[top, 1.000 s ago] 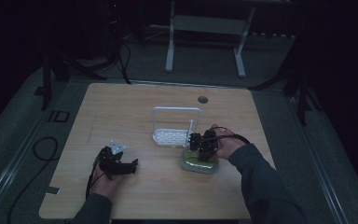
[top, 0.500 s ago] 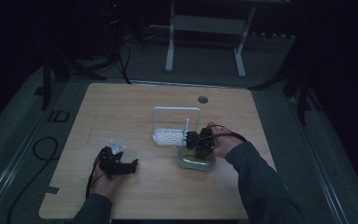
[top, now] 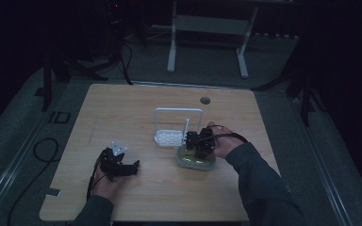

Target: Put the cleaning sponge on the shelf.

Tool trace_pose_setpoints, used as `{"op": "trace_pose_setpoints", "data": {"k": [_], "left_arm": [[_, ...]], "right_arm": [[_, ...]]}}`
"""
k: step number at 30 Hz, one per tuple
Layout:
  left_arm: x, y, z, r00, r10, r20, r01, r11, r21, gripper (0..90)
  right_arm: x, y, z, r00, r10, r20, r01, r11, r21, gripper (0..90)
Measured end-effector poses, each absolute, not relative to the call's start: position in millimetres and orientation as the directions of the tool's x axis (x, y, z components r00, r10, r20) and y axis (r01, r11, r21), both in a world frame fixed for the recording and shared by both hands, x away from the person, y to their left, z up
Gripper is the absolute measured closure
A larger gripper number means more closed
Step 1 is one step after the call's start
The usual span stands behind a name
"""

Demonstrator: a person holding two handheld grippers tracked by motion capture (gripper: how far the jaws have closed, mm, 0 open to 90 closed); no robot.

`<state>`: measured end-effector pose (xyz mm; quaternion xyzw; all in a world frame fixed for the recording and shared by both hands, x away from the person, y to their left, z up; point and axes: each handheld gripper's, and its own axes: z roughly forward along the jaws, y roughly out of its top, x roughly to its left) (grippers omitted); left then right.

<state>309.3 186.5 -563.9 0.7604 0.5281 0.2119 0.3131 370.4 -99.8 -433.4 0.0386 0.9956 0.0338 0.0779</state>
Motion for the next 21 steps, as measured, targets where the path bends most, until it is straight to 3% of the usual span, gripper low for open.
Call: {"op": "trace_pose_setpoints", "data": {"k": [21], "left_arm": [[309.3,186.5,-563.8,0.352,0.936,-0.008,0.671,-0.247,0.699,6.6]], "right_arm": [[371.0,-92.6,-428.2,-0.982,0.072,-0.175,0.058,0.995,0.083,71.6]]}}
